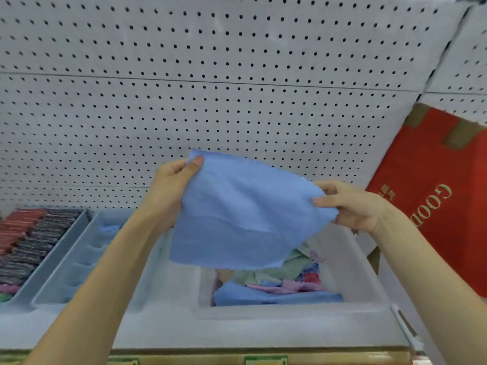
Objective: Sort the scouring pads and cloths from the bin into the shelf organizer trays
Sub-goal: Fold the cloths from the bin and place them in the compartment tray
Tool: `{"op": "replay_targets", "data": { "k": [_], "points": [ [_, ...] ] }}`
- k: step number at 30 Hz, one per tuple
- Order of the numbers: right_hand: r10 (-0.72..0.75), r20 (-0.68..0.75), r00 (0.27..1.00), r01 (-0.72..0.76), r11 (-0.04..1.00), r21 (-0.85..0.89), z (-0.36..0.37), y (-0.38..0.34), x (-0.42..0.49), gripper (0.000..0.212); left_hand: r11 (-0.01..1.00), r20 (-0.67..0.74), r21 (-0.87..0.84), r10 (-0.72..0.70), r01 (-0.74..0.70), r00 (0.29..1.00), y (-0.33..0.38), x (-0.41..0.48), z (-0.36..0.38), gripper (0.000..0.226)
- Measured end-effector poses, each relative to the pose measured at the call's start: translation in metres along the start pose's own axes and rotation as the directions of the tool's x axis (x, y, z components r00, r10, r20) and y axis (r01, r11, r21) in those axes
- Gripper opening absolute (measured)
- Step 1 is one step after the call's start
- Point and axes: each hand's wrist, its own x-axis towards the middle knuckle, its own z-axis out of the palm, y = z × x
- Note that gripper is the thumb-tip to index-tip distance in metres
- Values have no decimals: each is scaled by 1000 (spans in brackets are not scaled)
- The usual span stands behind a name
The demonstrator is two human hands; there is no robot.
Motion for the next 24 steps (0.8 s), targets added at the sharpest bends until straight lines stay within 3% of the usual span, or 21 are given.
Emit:
{"op": "replay_targets", "data": {
  "k": [2,6,10,15,18,22,24],
  "points": [
    [9,-174,985,-3,999,36,2,1,5,22,999,-21,40,9,-8,1000,-3,3,-3,35],
    [-10,-409,912,81,984,157,6,7,16,30,985,-95,168,51,-34,994,-19,10,-3,34],
    [-24,-438,899,108,980,168,30,11,23,15,962,-199,274,71,-14,978,-33,10,17,44],
    [-52,-456,889,128,982,138,80,15,39,25,943,-105,303,177,-138,979,-46,-6,58,48],
    [-138,-477,868,235,961,149,96,11,42,21,957,-90,234,197,-171,976,-49,-17,76,48],
    [-194,-518,833,315,936,156,100,0,36,13,970,-60,112,221,-214,973,-50,-23,79,18],
    [-196,-519,832,319,935,158,100,-2,34,13,976,-35,61,212,-209,977,-44,-27,80,22]
  ]
}}
